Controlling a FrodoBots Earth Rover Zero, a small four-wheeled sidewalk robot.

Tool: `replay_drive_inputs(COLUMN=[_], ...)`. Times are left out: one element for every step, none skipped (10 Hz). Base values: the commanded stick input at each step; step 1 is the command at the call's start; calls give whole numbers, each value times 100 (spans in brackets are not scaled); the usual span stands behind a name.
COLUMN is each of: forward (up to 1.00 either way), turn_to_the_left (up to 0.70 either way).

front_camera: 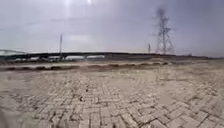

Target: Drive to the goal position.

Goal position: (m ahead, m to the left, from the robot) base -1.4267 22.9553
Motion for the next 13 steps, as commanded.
replay_drive_inputs(forward=[0,0,0,0,0,0,0,0,0,0,0,0,0], turn_to_the_left=[100,100,100,100,100,100,100,100,100,100,100,100,100])
